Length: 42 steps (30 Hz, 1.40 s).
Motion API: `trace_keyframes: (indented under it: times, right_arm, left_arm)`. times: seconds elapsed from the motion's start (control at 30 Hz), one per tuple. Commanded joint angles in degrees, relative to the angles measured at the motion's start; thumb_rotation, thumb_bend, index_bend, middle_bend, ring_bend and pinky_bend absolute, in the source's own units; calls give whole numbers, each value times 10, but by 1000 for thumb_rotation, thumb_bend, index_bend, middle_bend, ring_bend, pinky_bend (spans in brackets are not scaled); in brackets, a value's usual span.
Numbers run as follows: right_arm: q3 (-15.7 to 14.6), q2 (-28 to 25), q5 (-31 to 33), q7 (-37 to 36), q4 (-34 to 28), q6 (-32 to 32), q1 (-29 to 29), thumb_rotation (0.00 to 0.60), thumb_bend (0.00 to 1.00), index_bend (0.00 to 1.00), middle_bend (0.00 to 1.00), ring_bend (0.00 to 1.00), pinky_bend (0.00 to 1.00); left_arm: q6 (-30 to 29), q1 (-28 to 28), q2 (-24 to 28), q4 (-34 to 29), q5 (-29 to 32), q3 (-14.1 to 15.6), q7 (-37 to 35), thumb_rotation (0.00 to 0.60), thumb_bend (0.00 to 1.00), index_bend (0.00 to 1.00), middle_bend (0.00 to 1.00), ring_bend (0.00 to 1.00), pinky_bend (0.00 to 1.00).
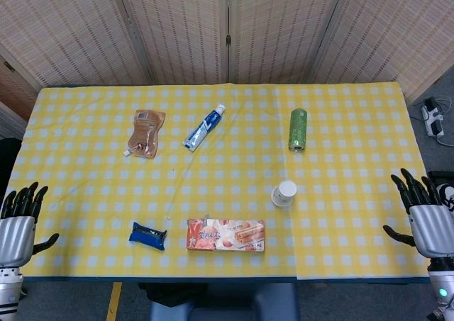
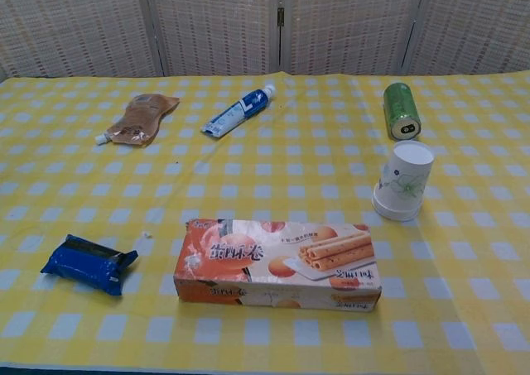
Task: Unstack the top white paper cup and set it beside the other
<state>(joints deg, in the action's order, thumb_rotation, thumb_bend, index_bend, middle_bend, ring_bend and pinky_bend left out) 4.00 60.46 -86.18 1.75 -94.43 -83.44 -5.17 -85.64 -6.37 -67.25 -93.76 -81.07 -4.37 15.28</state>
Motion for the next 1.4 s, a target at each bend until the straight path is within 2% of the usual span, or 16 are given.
trace_keyframes:
  times: [0.03,0.4,0.5,0.63,0.8,1.1,1.4]
  right_arm:
    - [-1,3,-6,-3,4,6,-5,600,169,0,2,122,5]
    - [-13,4,-39,2,-3,75,-53,600,174,7,34,129,40]
    - [-11,0,-33,14,-20,110,-76,600,227,38,61,142,62]
    - [0,-2,-16,49,-47,161,-111,600,236,96,64,144,76]
    - [22,-4,25,71,-73,234,-163,600,259,137,63,137,77]
    - [50,21,135,117,-65,351,-250,600,357,149,61,124,86]
    - [52,55,209,153,-32,397,-304,600,364,180,65,123,88]
  left_arm:
    - [0,-1,-1,0,0,-1,2,600,198,58,59,72,69]
    - [-2,1,0,-7,-5,1,0,600,198,58,59,72,54]
    - [-2,2,3,-11,-7,4,0,600,198,58,59,72,47]
    - [-4,6,6,-16,-8,7,-2,600,198,60,59,72,41]
    - [-4,10,9,-20,-8,11,-4,600,198,60,59,69,23]
    - [-9,16,3,-10,-5,11,1,600,198,69,59,69,15]
    - [-3,16,4,-9,1,11,1,600,198,70,59,66,12]
